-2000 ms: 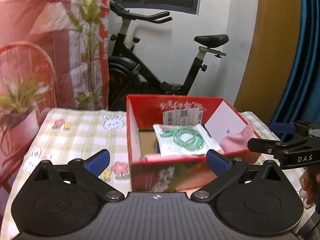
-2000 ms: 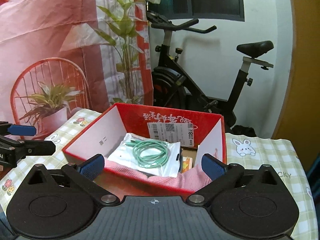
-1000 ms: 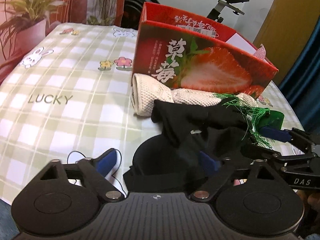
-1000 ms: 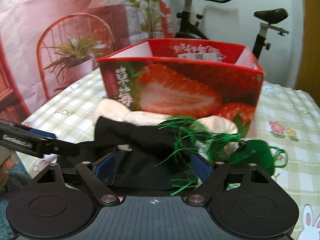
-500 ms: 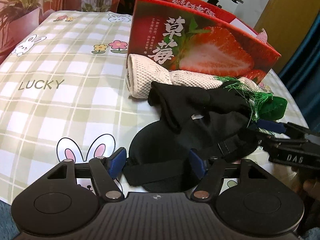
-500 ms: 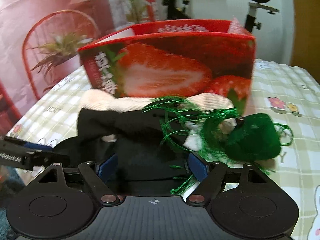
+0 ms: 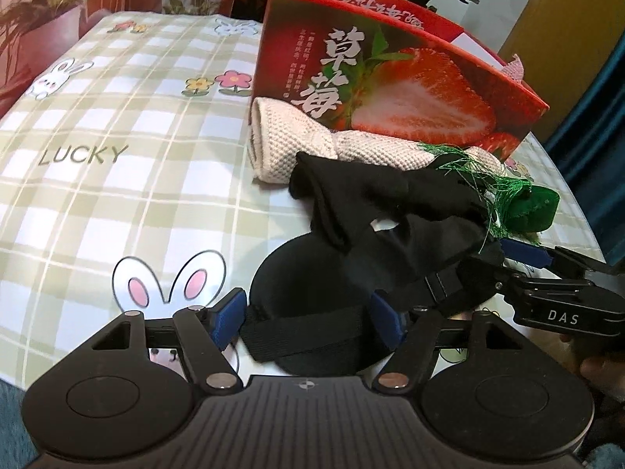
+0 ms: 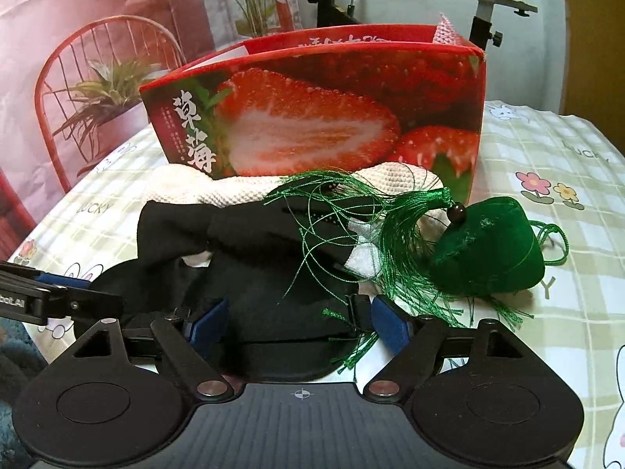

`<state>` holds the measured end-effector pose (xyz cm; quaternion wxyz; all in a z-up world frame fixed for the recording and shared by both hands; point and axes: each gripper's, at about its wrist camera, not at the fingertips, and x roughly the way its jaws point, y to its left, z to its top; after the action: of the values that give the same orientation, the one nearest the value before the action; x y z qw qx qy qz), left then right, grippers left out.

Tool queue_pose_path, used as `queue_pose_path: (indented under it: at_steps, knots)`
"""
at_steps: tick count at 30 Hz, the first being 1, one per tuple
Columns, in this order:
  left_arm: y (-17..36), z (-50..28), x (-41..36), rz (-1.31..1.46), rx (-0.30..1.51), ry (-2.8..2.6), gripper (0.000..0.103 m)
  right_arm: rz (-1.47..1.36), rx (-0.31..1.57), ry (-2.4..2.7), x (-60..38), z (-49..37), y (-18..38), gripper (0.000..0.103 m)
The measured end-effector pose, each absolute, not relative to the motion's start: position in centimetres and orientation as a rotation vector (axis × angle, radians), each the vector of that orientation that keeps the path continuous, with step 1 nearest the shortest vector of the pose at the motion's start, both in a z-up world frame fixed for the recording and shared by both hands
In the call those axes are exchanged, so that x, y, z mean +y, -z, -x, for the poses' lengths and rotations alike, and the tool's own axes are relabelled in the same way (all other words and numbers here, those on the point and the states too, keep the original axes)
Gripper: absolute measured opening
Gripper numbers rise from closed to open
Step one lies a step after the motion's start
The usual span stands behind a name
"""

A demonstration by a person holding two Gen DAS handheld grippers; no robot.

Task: Organize soft objects
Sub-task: 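Close the left gripper on the black eye mask strap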

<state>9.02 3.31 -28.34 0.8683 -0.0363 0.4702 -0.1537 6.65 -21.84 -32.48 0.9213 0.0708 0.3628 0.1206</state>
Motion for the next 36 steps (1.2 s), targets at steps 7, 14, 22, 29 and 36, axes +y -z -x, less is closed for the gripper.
queue_pose_path:
  at_steps: [7, 14, 22, 29, 36]
  knots:
    - [28.3, -8.8, 3.0, 0.045, 1.003, 0.305, 0.073, -0.142, 0.752, -0.245, -21.9, -6.7, 32.5, 0.079]
    - [28.2, -8.6, 3.5, 0.047, 1.014, 0.300, 0.073, -0.142, 0.753, -0.246, -22.0, -6.6, 32.5, 0.079]
    - [28.4, -8.5, 2.3, -0.035, 0.984, 0.321, 0.039, -0.151, 0.757, -0.248, -21.9, -6.5, 32.6, 0.079]
    - [28.6, -8.8, 3.4, 0.032, 0.955, 0.329, 0.020, -0.166, 0.758, -0.248, -22.0, -6.5, 32.5, 0.079]
    - [27.3, -10.5, 4.5, 0.081, 0.939, 0.317, 0.013, -0.183, 0.761, -0.266, -22.0, -6.3, 32.3, 0.078]
